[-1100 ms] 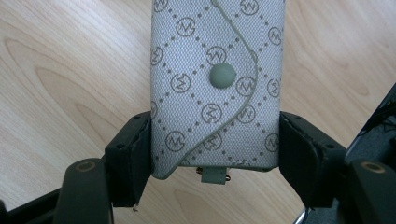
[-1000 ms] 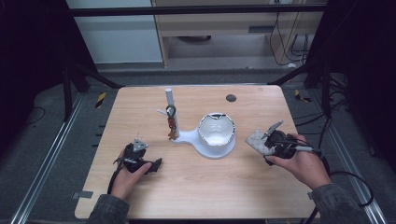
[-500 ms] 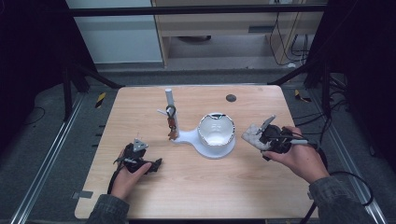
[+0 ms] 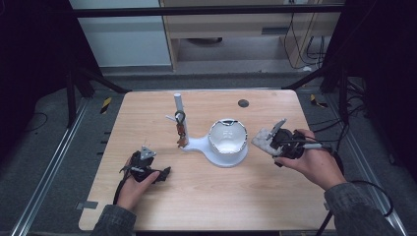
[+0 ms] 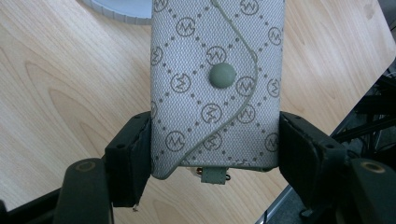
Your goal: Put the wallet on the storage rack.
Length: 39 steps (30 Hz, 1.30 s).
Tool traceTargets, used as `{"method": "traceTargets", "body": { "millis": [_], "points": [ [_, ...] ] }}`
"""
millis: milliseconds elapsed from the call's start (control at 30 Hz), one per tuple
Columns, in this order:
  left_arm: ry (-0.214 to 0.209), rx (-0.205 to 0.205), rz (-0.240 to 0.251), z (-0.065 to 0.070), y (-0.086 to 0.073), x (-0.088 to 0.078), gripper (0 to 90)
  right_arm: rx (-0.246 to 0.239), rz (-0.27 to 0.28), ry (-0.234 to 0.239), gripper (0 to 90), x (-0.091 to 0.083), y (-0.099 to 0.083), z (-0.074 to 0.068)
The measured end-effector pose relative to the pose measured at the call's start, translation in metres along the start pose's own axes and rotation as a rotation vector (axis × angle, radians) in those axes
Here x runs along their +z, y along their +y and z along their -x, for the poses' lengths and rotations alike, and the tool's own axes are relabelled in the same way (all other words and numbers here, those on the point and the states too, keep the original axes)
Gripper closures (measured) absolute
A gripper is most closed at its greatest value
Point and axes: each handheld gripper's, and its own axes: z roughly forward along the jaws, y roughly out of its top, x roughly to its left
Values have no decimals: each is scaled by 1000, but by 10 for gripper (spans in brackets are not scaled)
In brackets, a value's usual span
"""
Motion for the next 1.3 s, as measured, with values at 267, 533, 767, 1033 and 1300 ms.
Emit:
{"method": "traceTargets", "body": {
  "millis": [267,533,767,1033,1300],
  "points": [
    [-1,-1,2,0,0,0,8,-29,11,-9,312,-3,7,-4],
    [-1,-2,2,0,0,0,8,-56,15,-18,312,-1,16,-9],
    [-2,-1,2,0,0,0,8,-75,20,-27,312,0,25,-13],
    [-1,-2,1,0,0,0,8,-101,21,-30,312,-1,38,-18],
    [-1,0,0,0,0,0,7,-140,16,-27,312,1,54,-27]
  ]
}}
